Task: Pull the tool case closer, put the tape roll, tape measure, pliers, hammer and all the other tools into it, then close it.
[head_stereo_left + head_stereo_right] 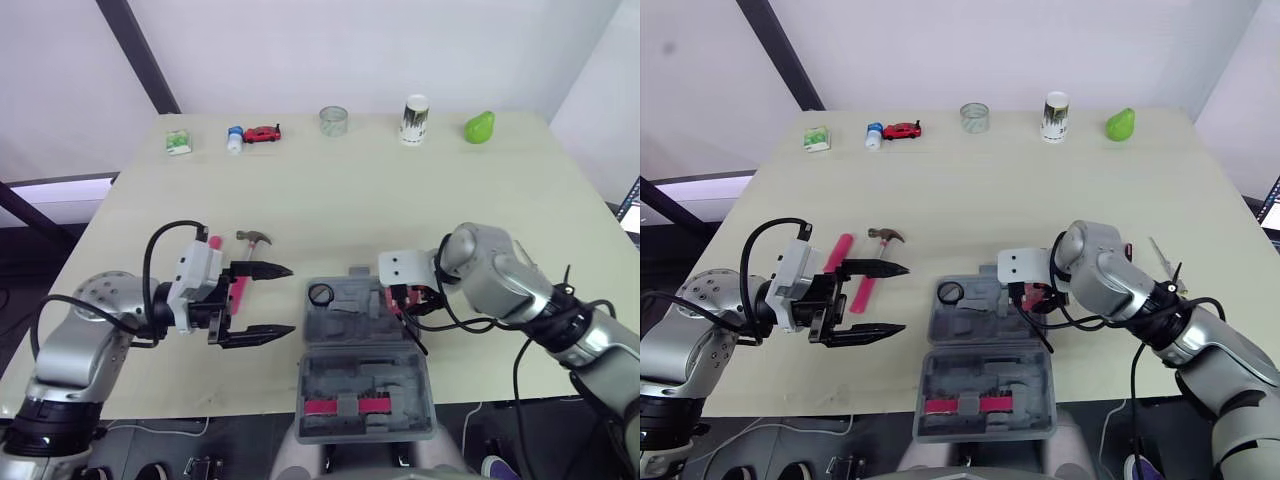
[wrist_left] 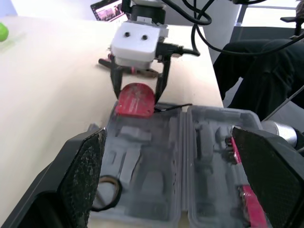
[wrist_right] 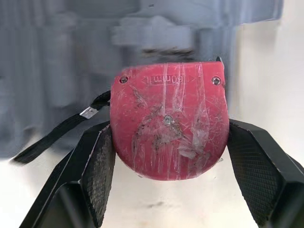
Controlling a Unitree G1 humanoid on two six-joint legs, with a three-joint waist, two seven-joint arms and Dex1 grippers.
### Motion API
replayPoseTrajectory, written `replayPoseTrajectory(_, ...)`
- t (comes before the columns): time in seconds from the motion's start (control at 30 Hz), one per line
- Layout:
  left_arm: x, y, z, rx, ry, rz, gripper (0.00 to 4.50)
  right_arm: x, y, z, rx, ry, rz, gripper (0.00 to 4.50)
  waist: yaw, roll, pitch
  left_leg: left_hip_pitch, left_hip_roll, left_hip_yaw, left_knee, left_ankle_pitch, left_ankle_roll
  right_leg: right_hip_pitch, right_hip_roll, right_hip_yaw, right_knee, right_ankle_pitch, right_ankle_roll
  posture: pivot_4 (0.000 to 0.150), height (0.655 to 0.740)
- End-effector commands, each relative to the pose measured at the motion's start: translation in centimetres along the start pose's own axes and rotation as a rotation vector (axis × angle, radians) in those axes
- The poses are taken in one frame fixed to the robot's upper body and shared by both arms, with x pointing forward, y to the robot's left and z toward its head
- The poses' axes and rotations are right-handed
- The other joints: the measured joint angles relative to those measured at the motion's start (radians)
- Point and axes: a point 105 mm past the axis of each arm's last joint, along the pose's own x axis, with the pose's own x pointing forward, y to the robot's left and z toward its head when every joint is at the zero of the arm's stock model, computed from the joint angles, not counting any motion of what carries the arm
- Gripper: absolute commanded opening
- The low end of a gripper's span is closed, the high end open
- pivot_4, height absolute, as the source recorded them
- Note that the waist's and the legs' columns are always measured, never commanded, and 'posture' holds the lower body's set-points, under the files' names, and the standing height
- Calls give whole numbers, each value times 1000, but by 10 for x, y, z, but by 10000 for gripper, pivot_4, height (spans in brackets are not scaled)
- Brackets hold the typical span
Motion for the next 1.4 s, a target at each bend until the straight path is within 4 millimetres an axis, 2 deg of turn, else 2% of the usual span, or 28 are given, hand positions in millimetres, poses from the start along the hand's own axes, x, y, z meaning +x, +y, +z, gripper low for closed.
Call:
replayPoseTrajectory(0.03,-8,3,6,43,12,15,45000,-2,-7,8,-31,-3,-31,30036,2,0,0,0,0,0,0,1,-2,0,0,0,0,0,0,1500,7400)
replayPoseTrajectory(0.3,-11,2,5,42,18,18,45000,11,-5,15,-34,-9,-28,30036,-3,0,0,0,0,0,0,1,-2,0,0,0,0,0,0,1500,7400)
replayPoseTrajectory(0.57,-12,3,5,42,23,27,45000,16,-2,12,-47,-13,-19,30036,-4,0,0,0,0,0,0,1,-2,0,1,0,0,0,0,1500,7400)
replayPoseTrajectory(0.63,-12,3,4,42,23,27,45000,16,-2,12,-48,-19,-20,40105,-4,0,0,0,0,0,0,1,-2,0,1,0,0,0,0,1500,7400)
replayPoseTrajectory(0.67,-12,2,4,42,24,27,45000,15,-2,12,-44,-22,-22,43539,-4,0,0,0,0,0,0,1,-2,0,1,0,0,0,0,1500,7400)
replayPoseTrajectory(0.77,-12,1,3,41,23,25,45000,13,-5,13,-24,-33,-46,44747,-3,0,0,0,0,0,0,1,-2,0,0,0,0,0,0,1500,7400)
replayPoseTrajectory(0.93,-12,1,3,41,23,25,45000,5,-4,9,-15,-33,-45,44747,0,0,0,0,0,0,0,1,-2,0,0,0,0,0,0,1500,7400)
replayPoseTrajectory(1.23,-11,0,3,42,21,24,45000,-28,-7,0,14,-78,-68,44747,0,0,0,0,0,0,0,-1,1,0,0,0,0,0,0,1500,7400)
replayPoseTrajectory(1.4,-11,0,3,41,19,27,45000,-38,-2,-10,113,-198,-28,44747,1,0,0,0,1,0,0,-1,1,0,0,0,0,0,0,1500,7400)
